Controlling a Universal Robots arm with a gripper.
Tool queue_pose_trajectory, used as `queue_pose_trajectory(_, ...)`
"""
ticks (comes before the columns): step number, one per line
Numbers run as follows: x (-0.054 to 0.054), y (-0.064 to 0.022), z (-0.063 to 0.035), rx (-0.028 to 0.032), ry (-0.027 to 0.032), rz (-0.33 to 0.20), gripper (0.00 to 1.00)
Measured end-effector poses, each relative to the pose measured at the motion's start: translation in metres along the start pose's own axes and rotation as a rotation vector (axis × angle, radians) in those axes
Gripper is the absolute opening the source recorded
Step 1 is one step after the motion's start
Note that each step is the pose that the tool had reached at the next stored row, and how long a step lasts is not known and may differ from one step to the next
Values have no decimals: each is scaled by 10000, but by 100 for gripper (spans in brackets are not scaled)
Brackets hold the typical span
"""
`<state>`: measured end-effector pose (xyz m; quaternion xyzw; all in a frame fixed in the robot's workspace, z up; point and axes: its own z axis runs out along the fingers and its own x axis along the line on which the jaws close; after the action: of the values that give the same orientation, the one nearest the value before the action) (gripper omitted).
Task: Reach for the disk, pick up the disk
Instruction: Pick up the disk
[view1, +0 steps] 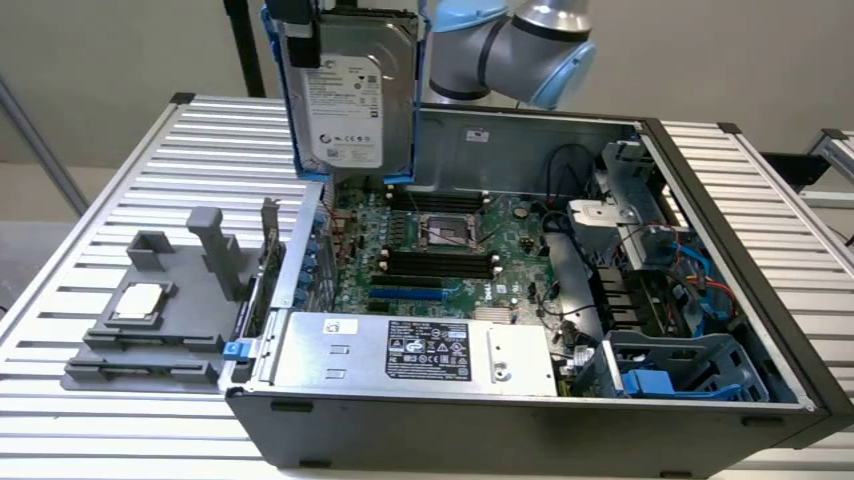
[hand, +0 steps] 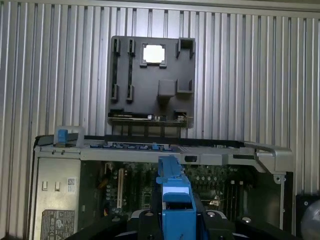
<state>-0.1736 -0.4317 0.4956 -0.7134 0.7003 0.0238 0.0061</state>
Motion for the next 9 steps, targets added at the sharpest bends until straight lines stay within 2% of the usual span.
queue_pose_trajectory(5,97,-224,-13,-2,3,-1,33)
queue_pose_trajectory(9,193,-368,-21,-2,2,0,33)
